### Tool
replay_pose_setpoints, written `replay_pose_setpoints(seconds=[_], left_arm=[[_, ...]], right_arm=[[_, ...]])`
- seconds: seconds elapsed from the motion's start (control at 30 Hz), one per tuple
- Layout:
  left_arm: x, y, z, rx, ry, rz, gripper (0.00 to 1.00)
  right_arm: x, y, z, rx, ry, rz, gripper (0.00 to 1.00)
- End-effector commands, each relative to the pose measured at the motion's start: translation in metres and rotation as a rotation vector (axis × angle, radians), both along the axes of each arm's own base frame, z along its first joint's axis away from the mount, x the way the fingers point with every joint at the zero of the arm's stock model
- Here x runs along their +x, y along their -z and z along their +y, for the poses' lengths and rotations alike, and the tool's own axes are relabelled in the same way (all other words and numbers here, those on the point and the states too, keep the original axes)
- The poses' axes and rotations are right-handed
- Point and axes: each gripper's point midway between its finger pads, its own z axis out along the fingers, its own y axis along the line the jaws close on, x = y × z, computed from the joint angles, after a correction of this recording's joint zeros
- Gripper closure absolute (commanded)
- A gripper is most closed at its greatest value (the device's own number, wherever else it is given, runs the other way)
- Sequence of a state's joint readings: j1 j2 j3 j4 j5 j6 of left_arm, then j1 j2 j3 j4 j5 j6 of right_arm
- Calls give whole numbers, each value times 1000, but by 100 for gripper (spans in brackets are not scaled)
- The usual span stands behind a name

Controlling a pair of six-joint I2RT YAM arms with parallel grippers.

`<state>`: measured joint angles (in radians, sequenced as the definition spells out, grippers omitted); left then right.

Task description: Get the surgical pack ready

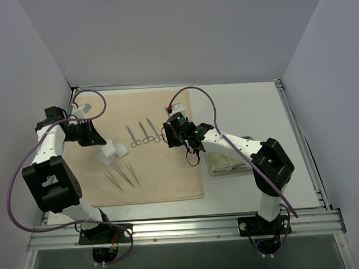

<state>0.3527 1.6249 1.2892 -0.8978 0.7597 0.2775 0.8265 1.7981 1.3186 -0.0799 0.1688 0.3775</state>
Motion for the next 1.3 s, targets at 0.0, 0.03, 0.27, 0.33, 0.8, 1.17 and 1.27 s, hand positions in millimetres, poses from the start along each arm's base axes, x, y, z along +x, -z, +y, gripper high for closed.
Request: replay_pose_setpoints(seconds=[0.0, 0.03, 0.27, 0.33, 0.8, 1.17, 1.27], left_arm=[[4, -3, -8, -60, 45, -6, 98], [4, -3, -3, -26, 33, -10, 98], [3, -16, 4, 52, 26, -100, 98], [4, -6, 3, 41, 36, -91, 98], [16, 60, 30, -4, -31, -38, 98], [19, 81, 56, 17, -115, -6, 98], [17, 86, 52, 16, -87, 9, 82]], right_arm=[[3, -17, -1, -8, 15, -28, 52], [3, -17, 0, -8, 17, -26, 52], [3, -17, 4, -3, 15, -27, 52], [3, -15, 5, -8, 11, -23, 52], [2, -16, 0, -30, 26, -26, 52], [2, -18, 3, -30, 17, -26, 52], [1, -16, 1, -40, 19, -23, 52]])
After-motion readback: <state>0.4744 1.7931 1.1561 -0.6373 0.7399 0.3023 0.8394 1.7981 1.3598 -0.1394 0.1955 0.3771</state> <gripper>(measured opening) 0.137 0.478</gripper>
